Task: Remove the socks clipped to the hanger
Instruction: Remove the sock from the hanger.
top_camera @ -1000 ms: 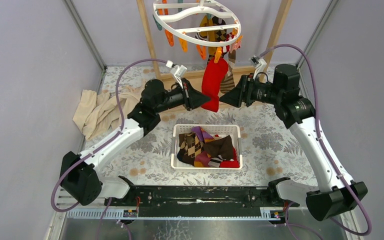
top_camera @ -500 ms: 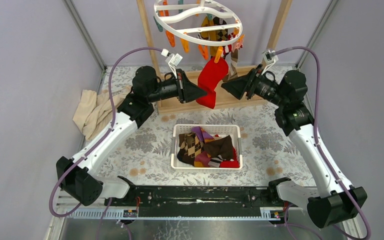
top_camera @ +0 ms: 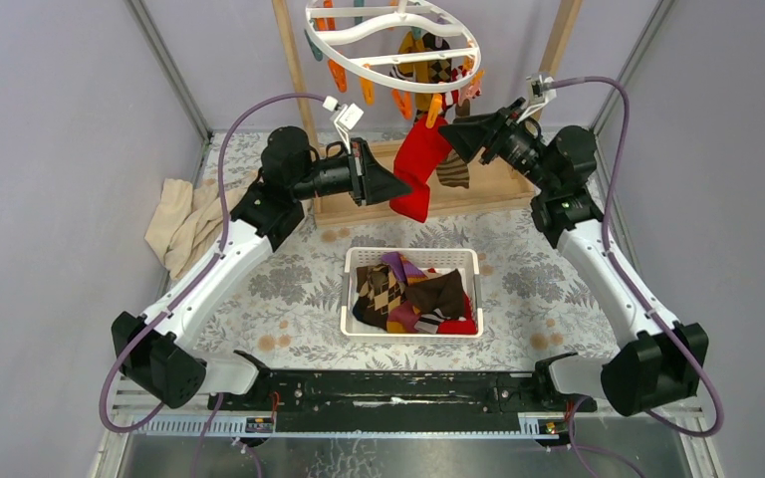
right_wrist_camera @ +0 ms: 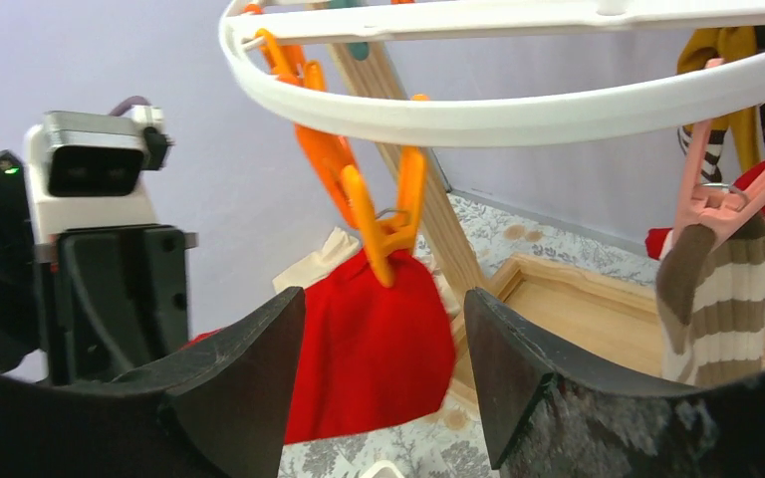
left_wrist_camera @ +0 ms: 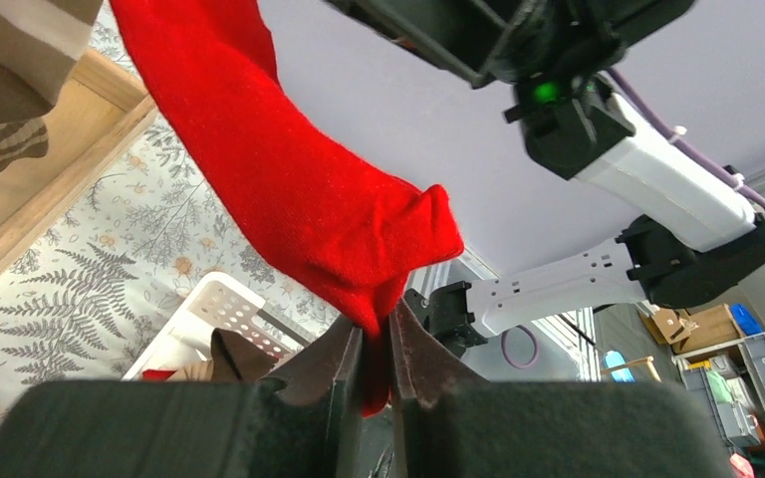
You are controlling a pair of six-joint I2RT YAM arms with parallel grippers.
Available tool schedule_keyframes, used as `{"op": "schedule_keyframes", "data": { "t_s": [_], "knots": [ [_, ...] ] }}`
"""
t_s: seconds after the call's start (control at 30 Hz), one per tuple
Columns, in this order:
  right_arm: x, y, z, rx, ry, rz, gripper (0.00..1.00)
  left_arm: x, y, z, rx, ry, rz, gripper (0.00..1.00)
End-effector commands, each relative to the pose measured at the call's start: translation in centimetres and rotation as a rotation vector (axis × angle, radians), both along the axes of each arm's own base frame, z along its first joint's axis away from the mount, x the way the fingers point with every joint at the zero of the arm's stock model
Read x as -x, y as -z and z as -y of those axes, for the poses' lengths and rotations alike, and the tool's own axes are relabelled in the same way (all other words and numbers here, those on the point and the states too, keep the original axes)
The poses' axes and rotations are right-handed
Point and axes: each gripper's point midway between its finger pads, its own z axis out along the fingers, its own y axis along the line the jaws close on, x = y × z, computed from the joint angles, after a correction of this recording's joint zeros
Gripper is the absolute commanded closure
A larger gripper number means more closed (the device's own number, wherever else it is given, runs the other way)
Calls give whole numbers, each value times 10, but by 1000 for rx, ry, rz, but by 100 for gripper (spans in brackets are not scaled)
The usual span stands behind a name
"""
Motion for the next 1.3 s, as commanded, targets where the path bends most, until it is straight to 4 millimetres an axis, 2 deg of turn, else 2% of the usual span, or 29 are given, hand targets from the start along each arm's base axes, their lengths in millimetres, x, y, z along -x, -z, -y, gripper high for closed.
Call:
{"op": "schedule_keyframes", "data": {
  "t_s": [0.0,0.2,0.33,0.63,0.93,1.07,1.17,1.27],
  "knots": [
    [-6,-48,3,-77,6,153,33,9,-28,-3,41,37,33,81],
    [-15,-56,-3,-122,-39,175,33,9,-34,-5,48,42,46,81],
    [-16,-62,-8,-148,-82,188,33,9,-30,-6,37,39,28,81],
    [-24,-63,-12,-168,-101,176,37,9,-29,-7,34,41,24,81],
    [-26,-60,-16,-174,-126,166,57,8,-29,-8,36,40,24,81],
    [-26,-60,-17,-175,-142,165,79,8,-29,-8,37,40,23,81],
    [-25,-58,-19,-177,-153,162,87,9,-29,-9,38,40,21,81],
    [-25,-57,-19,-177,-154,158,91,11,-28,-10,37,39,22,81]
  ]
}}
